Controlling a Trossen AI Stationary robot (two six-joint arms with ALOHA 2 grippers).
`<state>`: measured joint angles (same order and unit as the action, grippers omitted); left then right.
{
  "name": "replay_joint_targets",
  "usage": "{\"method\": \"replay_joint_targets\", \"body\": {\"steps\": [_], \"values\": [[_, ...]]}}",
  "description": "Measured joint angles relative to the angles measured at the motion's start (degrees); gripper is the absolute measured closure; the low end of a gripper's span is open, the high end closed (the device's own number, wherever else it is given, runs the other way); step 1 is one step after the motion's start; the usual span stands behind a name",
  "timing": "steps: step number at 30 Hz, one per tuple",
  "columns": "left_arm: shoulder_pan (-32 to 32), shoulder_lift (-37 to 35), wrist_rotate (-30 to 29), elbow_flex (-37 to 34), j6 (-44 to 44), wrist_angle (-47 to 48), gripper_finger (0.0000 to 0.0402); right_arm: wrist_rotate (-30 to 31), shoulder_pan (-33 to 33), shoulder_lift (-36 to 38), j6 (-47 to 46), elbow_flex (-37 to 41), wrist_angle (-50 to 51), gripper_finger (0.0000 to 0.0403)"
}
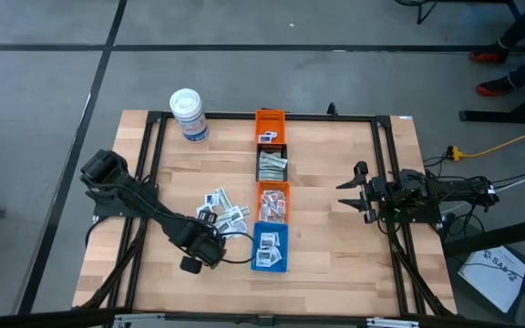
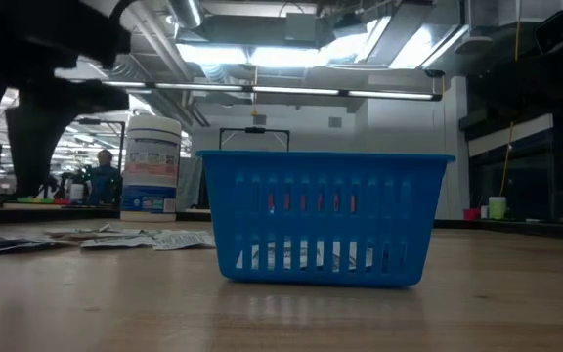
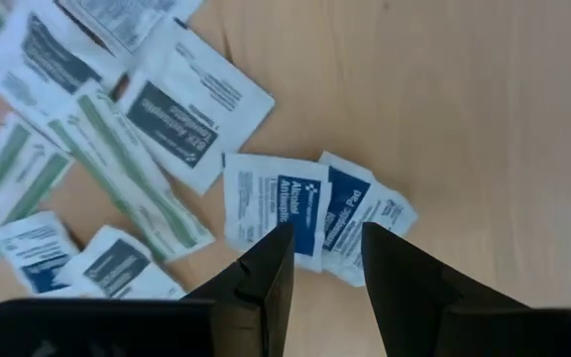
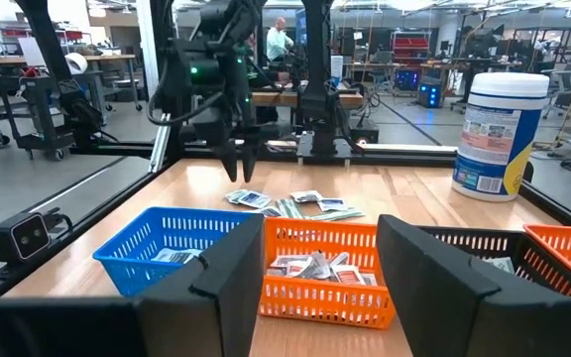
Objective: Pick & Place First Aid Supplies
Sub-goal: Put the blue alcohol pad into the top orange bin
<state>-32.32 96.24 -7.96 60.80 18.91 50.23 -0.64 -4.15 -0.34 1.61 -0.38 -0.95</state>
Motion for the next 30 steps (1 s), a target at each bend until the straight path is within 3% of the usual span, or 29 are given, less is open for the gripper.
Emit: {"method": "replay_joint_targets", "body": {"steps": [30], "values": [[0.18,0.08,-1.29,-9.56,-0.15,-12.42,0.0293,0.00,-0.01,0.00,0.00,-0.02,0.02,0.0208]]}}
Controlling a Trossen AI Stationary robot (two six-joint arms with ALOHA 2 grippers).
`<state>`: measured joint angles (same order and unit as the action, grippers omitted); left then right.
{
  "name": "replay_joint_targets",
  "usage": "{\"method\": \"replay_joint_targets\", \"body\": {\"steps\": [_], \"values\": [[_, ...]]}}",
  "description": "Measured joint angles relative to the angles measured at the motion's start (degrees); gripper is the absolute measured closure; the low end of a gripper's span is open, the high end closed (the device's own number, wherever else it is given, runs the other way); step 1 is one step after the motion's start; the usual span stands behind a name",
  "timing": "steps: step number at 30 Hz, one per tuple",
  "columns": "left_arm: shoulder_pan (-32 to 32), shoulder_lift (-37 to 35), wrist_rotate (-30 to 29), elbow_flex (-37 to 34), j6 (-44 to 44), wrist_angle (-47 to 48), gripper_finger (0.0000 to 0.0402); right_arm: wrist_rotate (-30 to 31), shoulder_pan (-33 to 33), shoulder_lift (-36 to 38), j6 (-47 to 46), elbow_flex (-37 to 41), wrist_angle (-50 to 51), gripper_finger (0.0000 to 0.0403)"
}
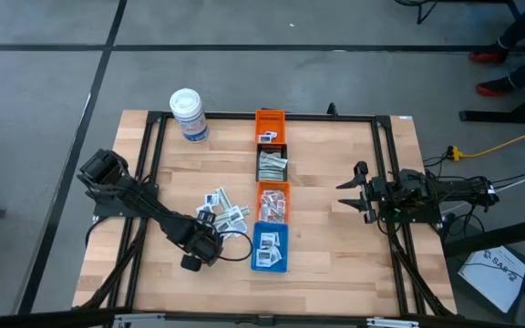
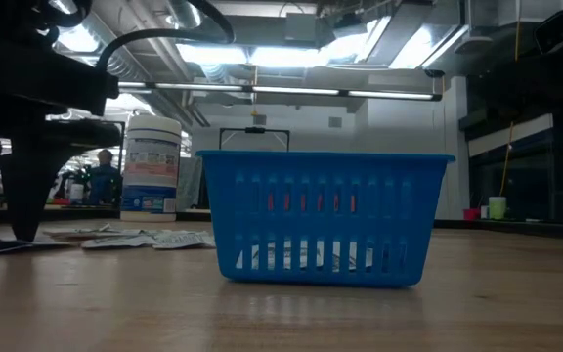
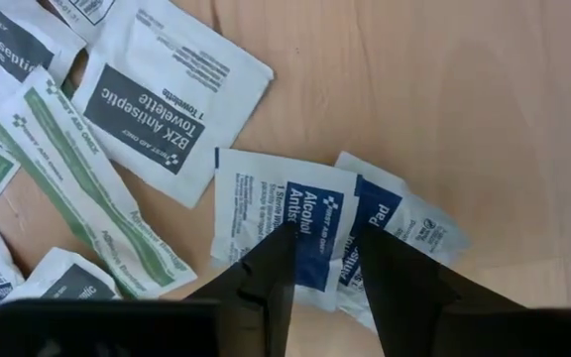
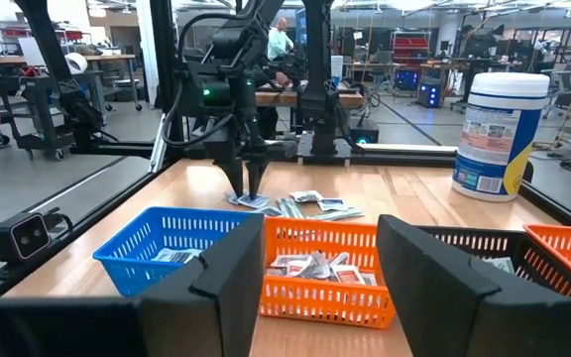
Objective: Pick & Place First Aid Supplies
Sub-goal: Put the blue alcohol pad into the top orange bin
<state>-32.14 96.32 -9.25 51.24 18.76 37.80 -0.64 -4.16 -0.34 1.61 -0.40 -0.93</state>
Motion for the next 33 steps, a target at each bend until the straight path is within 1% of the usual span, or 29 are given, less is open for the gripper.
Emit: {"method": "replay_joint_targets", "body": {"steps": [3,9,10,16,19,27,33], "values": [[-0.02,0.03,0.28,0.00,0.24,-0.11,0.0314,0.00,0.00,0.00,0.00,0.02,0.00,0.0208],[0.02,0.10,0.90,0.00,1.15,-0.52,0.0388,0.00,0.02,-0.01,0.00,0.02,-0.02,0.0208],[0.02,0.11,1.00,0.00,1.55,-0.51,0.0394,0.00,-0.01,0.00,0.00,0.02,-0.02,0.0208],[0.04,0.06,1.23,0.29,3.63,-0.06,0.0400,0.00,0.00,0.00,0.00,0.02,-0.01,0.0208],[0.09,0.24,1.46,1.43,4.10,2.12,0.0399,0.00,0.02,-0.02,0.00,0.02,0.00,0.0208],[0.20,-0.96,1.86,5.60,4.61,3.89,0.0400,0.00,0.01,-0.01,0.00,0.02,-0.01,0.0208],[2.16,-3.62,1.85,9.24,4.61,4.09,0.0400,0.00,0.00,-0.01,0.00,0.01,0.00,0.0208]]}}
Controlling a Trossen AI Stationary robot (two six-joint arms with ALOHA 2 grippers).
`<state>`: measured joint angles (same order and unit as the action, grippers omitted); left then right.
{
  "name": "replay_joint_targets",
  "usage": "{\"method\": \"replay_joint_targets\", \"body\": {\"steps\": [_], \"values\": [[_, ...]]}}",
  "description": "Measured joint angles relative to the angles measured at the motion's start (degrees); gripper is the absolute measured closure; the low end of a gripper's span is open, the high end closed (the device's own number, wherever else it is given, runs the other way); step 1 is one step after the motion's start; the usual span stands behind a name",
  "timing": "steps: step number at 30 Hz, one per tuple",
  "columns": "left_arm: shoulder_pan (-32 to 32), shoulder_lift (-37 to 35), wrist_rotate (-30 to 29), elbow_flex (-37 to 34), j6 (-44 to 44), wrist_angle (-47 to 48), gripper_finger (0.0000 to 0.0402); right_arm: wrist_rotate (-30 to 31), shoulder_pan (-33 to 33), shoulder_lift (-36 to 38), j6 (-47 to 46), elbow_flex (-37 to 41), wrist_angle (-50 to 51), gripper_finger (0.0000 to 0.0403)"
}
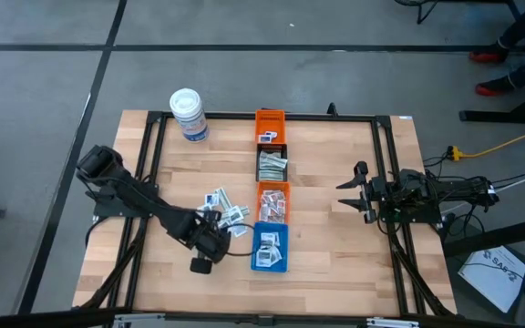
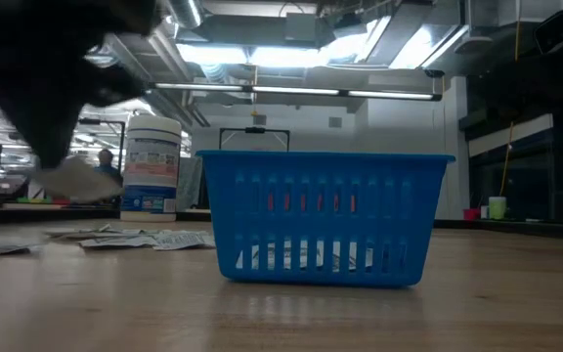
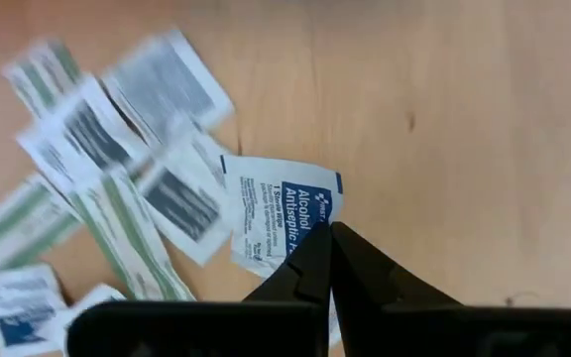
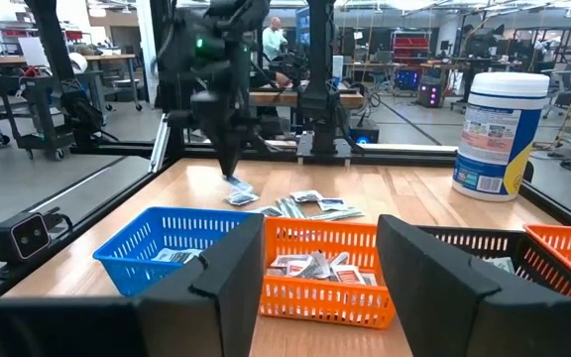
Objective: Pick & Place First Aid Supplies
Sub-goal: Put the blue alcohol pad into the top orange bin
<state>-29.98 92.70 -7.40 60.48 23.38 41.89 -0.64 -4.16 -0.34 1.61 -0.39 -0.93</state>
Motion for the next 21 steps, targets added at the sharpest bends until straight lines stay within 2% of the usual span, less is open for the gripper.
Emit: {"method": "replay_joint_targets", "body": {"steps": [9,21], "values": [[5.28,-3.81,-3.20,5.67,-0.11,-0.18,0.0400,0.00,-0.01,-0.01,0.00,0.01,-0.02,0.0208],[14.89,-4.02,-4.96,11.65,-5.72,-3.24,0.0400,0.00,0.02,-0.01,0.00,0.01,-0.02,0.0208]]}}
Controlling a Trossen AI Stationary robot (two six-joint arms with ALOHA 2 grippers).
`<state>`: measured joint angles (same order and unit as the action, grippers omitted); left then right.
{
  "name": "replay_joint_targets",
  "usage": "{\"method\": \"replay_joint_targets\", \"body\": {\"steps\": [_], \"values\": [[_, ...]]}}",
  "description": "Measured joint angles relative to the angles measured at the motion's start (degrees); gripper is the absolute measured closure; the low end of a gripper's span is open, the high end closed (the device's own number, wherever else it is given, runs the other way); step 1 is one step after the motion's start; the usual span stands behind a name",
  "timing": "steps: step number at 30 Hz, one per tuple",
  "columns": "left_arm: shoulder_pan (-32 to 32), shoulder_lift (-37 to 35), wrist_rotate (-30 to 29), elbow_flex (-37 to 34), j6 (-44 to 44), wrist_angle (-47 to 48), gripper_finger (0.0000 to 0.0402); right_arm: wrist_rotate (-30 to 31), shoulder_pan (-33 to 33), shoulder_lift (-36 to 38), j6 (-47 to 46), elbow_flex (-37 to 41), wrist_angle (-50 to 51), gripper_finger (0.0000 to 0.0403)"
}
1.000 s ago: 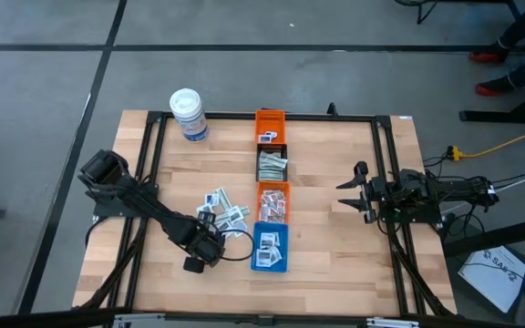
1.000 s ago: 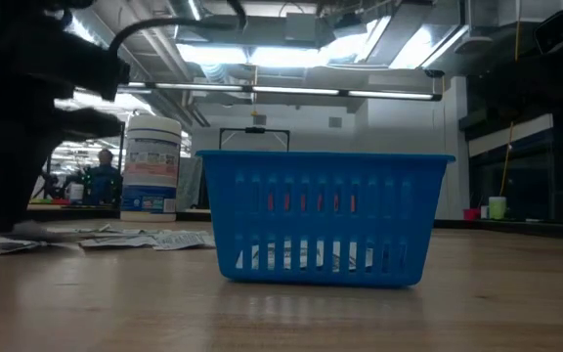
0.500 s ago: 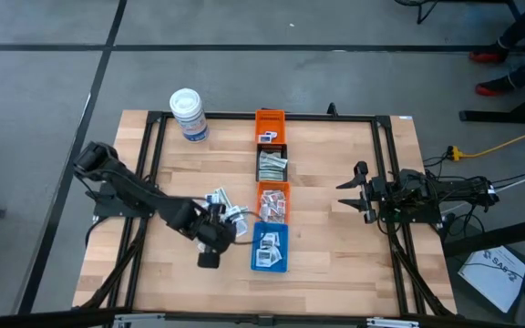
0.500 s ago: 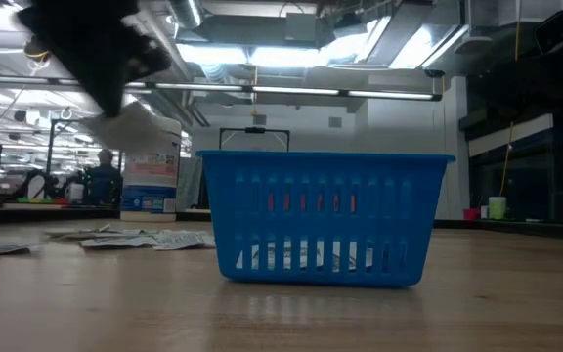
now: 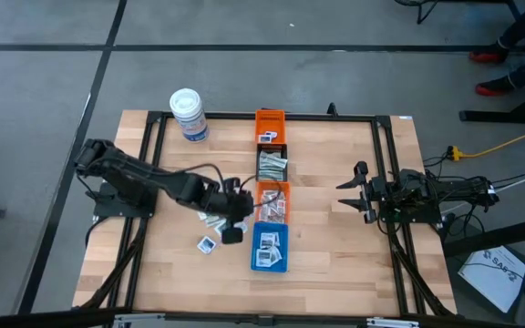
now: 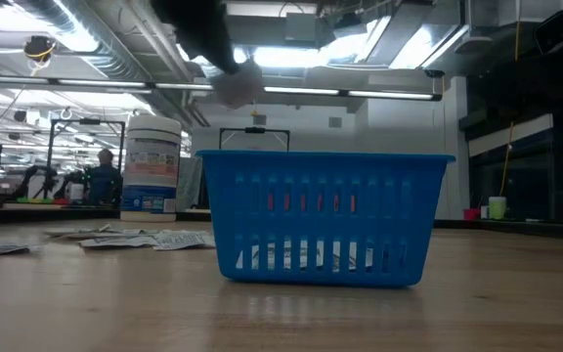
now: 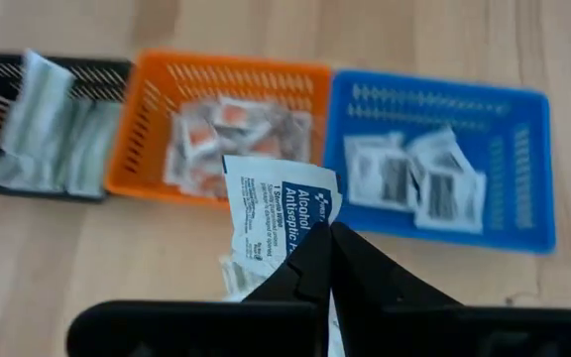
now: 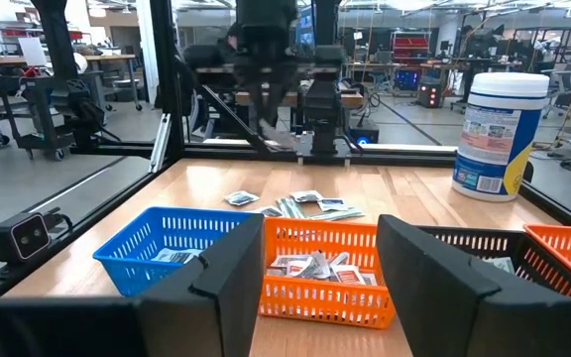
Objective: Pick & Place First Aid Supplies
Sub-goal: Put the blue alcohol pad into the top orange bin
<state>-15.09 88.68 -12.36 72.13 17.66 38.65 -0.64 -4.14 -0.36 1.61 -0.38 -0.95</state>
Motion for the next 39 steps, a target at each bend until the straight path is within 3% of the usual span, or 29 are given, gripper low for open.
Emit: {"method": "replay_joint_targets", "body": {"steps": [14,26,33,39], "values": [[15.23,-0.02,0.16,0.62,-4.88,-2.66,0.0400,0.00,0.00,0.00,0.00,0.00,0.00,0.0208],[31.70,-0.02,6.38,0.64,-20.00,-9.58,0.0400,0.00,0.00,0.01,0.00,0.00,0.00,0.0208],[36.20,0.53,9.30,0.71,-24.40,-14.12,0.0400,0.00,-0.01,0.01,0.00,-0.01,0.00,0.0208],[37.93,4.71,12.05,4.41,-25.35,-11.69,0.0400,0.02,0.00,0.00,0.00,-0.01,0.00,0.0208]]}}
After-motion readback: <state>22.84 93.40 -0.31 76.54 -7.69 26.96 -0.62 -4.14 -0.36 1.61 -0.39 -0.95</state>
